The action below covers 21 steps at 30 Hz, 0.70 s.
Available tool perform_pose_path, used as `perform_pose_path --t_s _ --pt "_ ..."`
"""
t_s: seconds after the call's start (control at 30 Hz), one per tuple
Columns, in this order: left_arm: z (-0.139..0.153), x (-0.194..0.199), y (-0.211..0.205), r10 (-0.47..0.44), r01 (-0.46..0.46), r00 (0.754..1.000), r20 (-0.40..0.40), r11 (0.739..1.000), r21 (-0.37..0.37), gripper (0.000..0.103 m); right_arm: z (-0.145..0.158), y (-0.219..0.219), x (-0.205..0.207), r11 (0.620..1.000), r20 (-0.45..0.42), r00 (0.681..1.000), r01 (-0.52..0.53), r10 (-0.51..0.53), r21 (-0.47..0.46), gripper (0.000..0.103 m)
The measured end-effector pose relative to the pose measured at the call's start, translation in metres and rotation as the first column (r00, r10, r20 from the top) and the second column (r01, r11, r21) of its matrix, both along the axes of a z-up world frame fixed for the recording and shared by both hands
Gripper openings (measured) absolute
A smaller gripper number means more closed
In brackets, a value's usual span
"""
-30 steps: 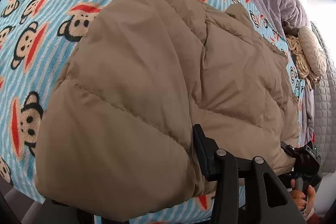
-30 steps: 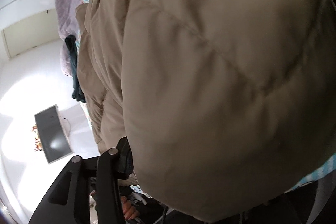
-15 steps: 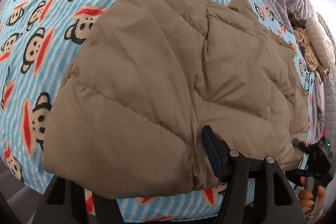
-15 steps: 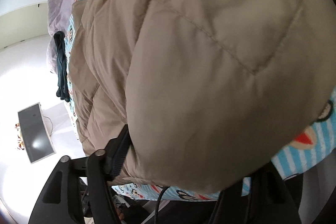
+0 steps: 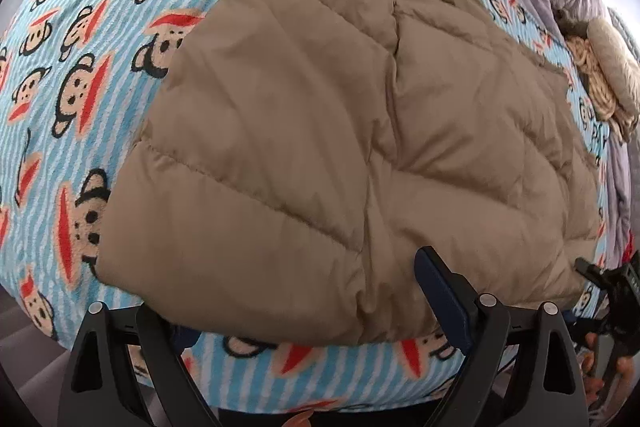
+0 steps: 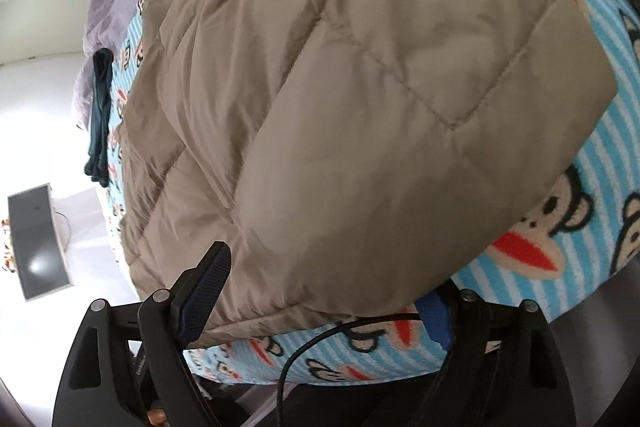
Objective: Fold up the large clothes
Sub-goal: 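Open both grippers and lift them off the folded bundle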
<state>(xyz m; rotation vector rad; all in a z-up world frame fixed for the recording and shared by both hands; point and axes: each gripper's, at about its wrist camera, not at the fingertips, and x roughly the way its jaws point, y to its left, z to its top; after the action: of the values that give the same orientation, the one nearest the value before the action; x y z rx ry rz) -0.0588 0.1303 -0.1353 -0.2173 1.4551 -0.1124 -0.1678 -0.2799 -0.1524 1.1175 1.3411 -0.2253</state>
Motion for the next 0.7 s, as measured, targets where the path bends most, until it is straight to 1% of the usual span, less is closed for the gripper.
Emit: perform_pose_path --t_s 0.13,0.2,0.23,0.3,0.37,0.47,0.6,0.7 --pt "0.006 -0.004 0.003 -0.015 0.015 1.0 0.001 1.0 0.013 0.093 0.011 -0.003 -0.01 0.996 0.023 0.998 0.063 -0.062 -0.063 0.088" --pt "0.009 -0.006 0.006 -0.025 0.025 1.0 0.003 0.999 0.034 0.093 0.015 -0.006 -0.016 0.993 0.014 0.996 0.092 -0.092 -0.08 0.088" --pt "0.012 -0.007 0.006 -0.037 0.037 0.999 0.005 0.998 0.058 0.093 0.018 -0.008 -0.02 0.989 0.002 0.994 0.105 -0.106 -0.102 0.088" --pt "0.016 -0.009 0.006 -0.055 0.054 0.998 0.01 0.995 0.08 0.093 0.029 -0.017 -0.028 0.98 -0.012 0.993 0.114 -0.117 -0.162 0.088" --pt "0.022 -0.011 0.01 -0.072 0.07 0.997 0.013 0.993 0.099 0.093 0.043 -0.023 -0.033 0.968 -0.005 0.992 0.124 -0.128 -0.22 0.088" --pt "0.029 -0.014 0.01 -0.1 0.096 0.995 0.021 0.987 0.128 0.093 0.062 -0.033 -0.037 0.949 0.018 0.99 0.139 -0.14 -0.282 0.088" --pt "0.04 -0.015 0.016 -0.119 0.113 0.992 0.036 0.983 0.142 0.093 0.076 -0.032 -0.03 0.946 0.034 0.995 0.101 -0.095 -0.307 0.088" --pt "0.047 -0.014 0.018 -0.125 0.114 0.991 0.053 0.98 0.163 0.093 0.08 -0.019 -0.015 0.942 0.024 0.999 0.034 -0.027 -0.334 0.088"
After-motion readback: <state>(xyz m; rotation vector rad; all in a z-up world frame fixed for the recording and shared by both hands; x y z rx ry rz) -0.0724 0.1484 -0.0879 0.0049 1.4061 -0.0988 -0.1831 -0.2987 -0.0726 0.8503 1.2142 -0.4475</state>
